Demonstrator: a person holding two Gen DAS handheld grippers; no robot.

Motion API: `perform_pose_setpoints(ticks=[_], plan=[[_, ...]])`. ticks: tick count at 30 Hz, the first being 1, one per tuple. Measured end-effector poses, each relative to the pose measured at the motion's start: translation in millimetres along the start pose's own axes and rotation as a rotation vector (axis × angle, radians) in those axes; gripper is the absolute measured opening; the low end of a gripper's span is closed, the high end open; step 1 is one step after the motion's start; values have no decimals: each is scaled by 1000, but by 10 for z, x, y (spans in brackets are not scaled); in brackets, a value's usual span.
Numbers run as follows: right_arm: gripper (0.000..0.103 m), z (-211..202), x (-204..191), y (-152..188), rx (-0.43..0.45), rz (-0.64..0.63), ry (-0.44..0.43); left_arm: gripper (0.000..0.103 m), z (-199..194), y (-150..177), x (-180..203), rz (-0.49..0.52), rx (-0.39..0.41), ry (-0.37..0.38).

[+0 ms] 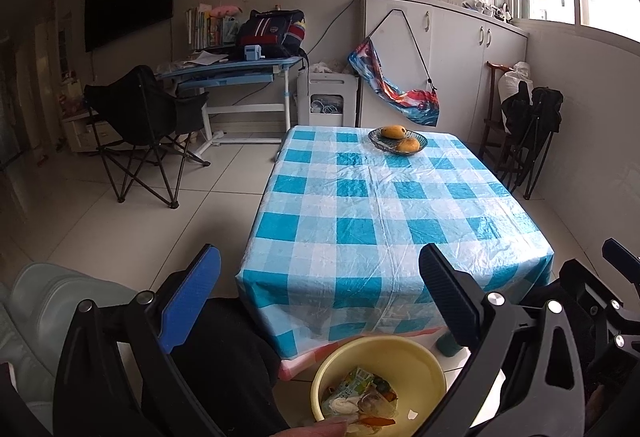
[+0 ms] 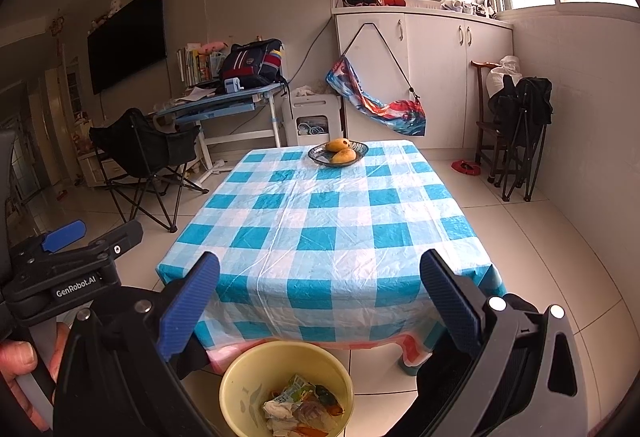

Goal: Collect trash

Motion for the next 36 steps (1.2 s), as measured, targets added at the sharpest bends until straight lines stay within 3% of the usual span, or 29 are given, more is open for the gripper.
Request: perform_pose_setpoints(ticks=[36], plan=[[96,-39,60,37,-8,8,10,96,-21,32,80,47,30,-20]])
Point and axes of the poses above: each gripper's, at about its wrist camera, not at the fingertips, and z roughly the way its jaws point, x to its right, y to its underside, the point moved 10 cm from there along z, roughly the way its jaws point, and after that the axes turned 11 degrees about x, right-handed, at the moved point
